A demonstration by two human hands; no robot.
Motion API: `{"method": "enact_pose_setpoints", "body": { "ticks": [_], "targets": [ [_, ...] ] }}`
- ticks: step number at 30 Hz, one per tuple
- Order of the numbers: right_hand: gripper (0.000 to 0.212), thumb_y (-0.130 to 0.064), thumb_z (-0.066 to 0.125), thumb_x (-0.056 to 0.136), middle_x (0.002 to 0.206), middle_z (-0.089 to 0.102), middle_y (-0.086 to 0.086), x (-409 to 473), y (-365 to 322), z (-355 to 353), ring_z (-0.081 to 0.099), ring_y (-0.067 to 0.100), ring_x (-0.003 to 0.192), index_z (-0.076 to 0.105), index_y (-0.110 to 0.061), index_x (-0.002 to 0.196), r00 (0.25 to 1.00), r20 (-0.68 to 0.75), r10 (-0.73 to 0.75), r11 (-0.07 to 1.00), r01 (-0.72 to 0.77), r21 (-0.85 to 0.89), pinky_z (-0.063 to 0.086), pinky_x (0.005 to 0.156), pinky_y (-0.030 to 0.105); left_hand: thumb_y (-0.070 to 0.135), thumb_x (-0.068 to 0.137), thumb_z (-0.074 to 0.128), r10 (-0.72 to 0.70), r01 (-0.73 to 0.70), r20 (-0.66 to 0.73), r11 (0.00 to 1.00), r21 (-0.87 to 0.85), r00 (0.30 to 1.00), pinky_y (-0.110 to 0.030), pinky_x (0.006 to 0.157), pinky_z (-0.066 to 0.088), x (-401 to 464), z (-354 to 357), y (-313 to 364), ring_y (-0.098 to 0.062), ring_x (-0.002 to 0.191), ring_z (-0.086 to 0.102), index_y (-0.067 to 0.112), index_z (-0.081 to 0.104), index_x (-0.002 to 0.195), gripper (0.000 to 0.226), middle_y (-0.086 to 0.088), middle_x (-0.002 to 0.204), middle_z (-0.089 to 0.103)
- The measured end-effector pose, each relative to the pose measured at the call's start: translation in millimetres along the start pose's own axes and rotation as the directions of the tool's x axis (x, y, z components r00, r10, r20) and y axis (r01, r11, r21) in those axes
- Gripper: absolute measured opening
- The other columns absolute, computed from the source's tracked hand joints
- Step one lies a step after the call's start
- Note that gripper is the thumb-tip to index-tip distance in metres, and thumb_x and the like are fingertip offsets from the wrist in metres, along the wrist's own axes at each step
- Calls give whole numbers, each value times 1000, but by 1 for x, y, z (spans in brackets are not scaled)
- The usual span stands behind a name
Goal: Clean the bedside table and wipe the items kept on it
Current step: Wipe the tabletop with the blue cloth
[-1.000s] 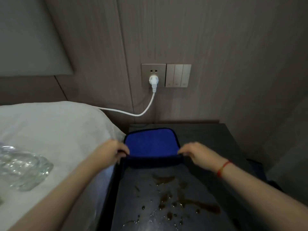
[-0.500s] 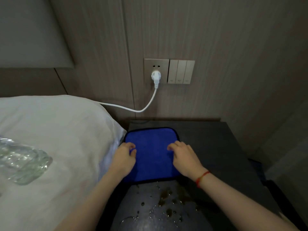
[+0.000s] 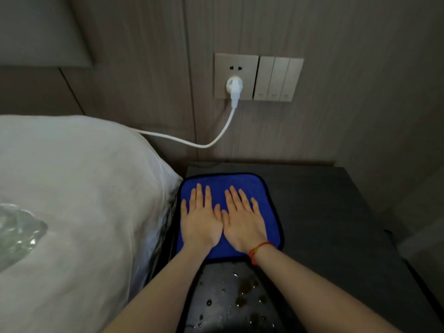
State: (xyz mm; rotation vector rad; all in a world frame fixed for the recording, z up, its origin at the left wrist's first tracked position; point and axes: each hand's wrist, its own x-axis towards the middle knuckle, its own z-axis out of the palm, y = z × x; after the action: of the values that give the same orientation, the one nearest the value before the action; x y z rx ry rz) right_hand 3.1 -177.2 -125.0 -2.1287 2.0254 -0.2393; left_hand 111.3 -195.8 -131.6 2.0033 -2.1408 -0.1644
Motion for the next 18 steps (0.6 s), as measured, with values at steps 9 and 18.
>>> {"method": "enact_pose_setpoints", "body": {
  "ticks": [9,18],
  "targets": [
    [55,-37,14,98,158,-2,-4,62,5,-3,-3,14,145,1,-19,148,1000,-9,14,1000,-13,4,-4,116,36,38,98,18,23,-23,6,1000,7,1000,-38,118,0,65,3,-2,-19,147,1,16,4,150,58,-5,160,1],
    [55,-39,15,98,158,2,-4,111,14,1,0,14,145,6,-19,148,999,-38,24,1000,-24,-1,-1,115,37,39,99,19,12,-13,8,1000,18,1000,-39,118,2,107,5,0,-20,147,3,16,7,150,58,-6,159,5]
  ]
}}
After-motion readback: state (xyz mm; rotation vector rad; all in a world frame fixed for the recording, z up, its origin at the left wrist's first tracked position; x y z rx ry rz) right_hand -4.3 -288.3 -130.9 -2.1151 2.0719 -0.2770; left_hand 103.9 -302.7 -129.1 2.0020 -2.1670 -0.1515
